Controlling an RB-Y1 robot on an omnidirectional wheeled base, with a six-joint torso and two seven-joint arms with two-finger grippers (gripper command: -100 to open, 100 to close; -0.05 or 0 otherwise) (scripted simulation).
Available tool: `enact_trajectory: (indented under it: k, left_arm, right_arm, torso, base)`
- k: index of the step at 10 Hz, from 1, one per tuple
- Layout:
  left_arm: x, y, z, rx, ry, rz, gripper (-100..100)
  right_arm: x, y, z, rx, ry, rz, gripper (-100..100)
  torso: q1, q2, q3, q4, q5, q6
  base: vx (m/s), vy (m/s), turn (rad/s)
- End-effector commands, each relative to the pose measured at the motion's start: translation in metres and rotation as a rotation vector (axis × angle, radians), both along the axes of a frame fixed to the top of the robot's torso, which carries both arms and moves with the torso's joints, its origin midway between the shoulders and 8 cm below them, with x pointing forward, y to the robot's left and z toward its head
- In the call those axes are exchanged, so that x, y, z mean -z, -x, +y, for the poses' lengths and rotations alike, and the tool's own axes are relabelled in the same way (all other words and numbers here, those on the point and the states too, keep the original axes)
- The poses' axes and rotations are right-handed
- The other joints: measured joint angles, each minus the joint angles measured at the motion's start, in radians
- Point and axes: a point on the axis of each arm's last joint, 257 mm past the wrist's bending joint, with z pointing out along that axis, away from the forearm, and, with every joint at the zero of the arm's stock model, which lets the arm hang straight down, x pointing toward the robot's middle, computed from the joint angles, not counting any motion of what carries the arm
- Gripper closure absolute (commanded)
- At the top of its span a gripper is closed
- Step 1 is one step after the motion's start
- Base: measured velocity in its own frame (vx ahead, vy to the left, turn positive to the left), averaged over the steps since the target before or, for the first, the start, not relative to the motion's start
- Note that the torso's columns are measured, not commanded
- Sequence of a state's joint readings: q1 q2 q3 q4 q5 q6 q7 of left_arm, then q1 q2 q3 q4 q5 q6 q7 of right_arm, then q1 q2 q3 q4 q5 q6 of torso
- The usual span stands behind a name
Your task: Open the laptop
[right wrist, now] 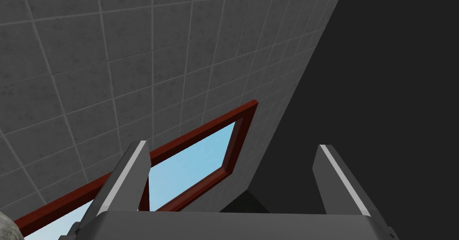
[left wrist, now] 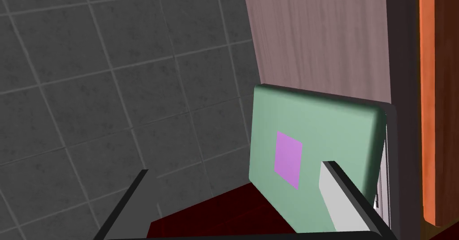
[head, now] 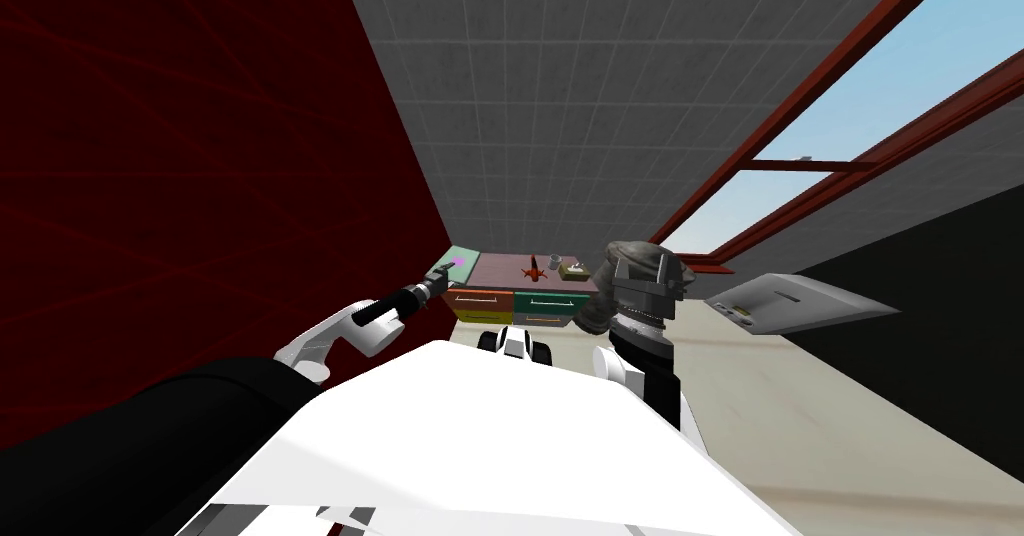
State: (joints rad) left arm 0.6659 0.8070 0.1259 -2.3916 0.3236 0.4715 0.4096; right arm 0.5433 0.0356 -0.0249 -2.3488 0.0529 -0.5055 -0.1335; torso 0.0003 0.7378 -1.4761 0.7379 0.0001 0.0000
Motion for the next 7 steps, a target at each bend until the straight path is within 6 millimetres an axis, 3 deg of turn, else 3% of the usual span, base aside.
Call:
enact_trajectory:
  k: [1, 5, 7]
  left_arm:
    - [-0.006, -0.009, 0.011, -0.005, -0.035, -0.032, -100]
    - [-0.018, -0.026, 0.030, -0.013, -0.104, -0.093, -100]
    - [-0.010, -0.026, 0.033, -0.027, -0.088, -0.085, -100]
  right_arm:
    - [0.000, 0.000, 0.000, 0.000, 0.000, 0.000, 0]
    - [0.000, 0.000, 0.000, 0.000, 0.000, 0.000, 0]
    - [0.000, 0.000, 0.000, 0.000, 0.000, 0.000, 0]
  torso:
    - [0.004, -0.001, -0.001, 0.000, 0.001, 0.000]
    - [0.000, -0.001, -0.001, 0.000, 0.000, 0.000]
    - [-0.003, 0.002, 0.001, 0.000, -0.002, 0.002]
  base:
    - [0.034, 0.176, -0.051]
    - [0.064, 0.202, -0.039]
    - [0.057, 0.035, -0.037]
